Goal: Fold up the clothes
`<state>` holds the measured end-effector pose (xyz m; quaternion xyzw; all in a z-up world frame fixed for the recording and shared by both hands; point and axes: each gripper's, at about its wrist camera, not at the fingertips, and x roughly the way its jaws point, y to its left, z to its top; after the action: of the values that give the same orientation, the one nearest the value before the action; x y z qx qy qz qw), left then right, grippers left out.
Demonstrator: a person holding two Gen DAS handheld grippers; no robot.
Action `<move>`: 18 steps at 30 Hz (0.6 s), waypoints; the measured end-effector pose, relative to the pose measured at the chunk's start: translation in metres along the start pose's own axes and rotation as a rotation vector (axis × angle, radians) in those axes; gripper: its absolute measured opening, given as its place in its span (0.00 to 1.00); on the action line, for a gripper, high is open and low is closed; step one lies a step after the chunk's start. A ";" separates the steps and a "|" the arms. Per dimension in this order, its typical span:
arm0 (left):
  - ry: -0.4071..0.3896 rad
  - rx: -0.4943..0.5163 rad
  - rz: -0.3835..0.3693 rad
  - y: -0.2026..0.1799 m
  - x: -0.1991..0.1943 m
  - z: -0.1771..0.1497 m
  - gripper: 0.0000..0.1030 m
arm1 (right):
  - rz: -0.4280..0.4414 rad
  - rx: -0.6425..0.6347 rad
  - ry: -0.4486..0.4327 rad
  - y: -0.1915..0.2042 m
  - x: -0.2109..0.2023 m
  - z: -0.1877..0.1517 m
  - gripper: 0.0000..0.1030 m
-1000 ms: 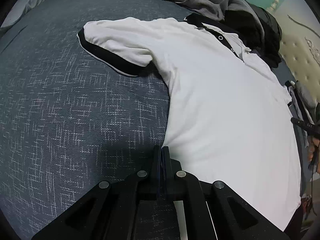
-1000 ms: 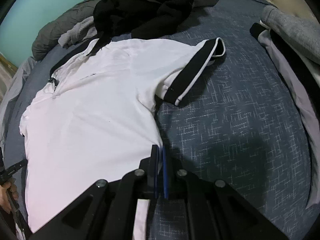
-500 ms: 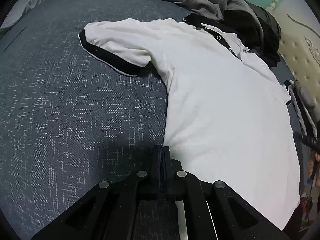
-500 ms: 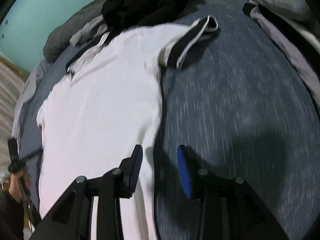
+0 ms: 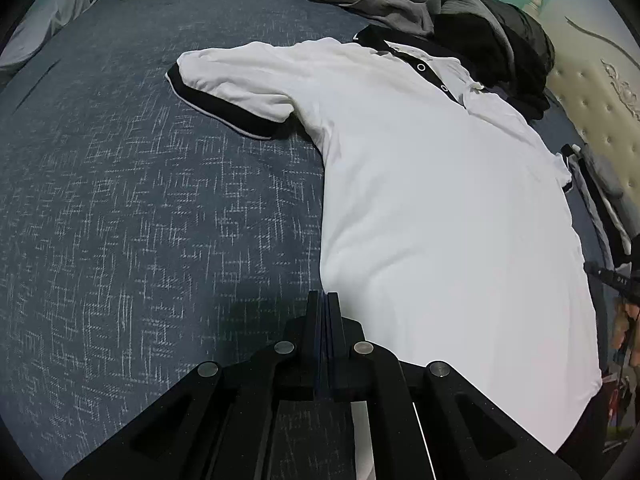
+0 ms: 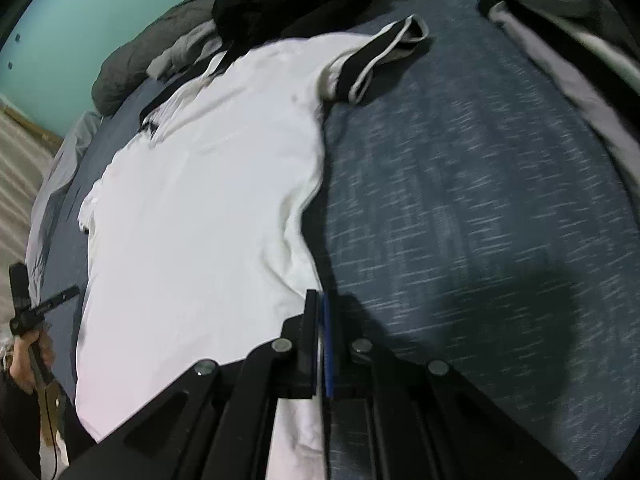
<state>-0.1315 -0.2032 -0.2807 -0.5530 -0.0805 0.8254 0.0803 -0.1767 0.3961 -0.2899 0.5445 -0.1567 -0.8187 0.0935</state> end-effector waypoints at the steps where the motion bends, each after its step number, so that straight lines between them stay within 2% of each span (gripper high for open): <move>1: 0.002 -0.002 0.002 0.001 -0.001 -0.001 0.02 | -0.007 0.009 -0.002 -0.002 -0.001 0.001 0.02; 8: 0.020 -0.029 -0.018 0.002 0.001 -0.007 0.02 | -0.040 0.018 0.018 -0.005 0.005 -0.001 0.02; 15: 0.051 -0.034 -0.056 0.007 -0.001 -0.018 0.02 | 0.029 0.055 0.011 -0.006 -0.004 -0.003 0.03; 18: 0.075 -0.032 -0.079 0.006 0.001 -0.024 0.02 | 0.057 0.059 0.020 -0.003 -0.010 -0.009 0.21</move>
<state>-0.1097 -0.2081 -0.2920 -0.5813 -0.1122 0.7988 0.1069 -0.1641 0.4013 -0.2854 0.5507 -0.1950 -0.8051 0.1022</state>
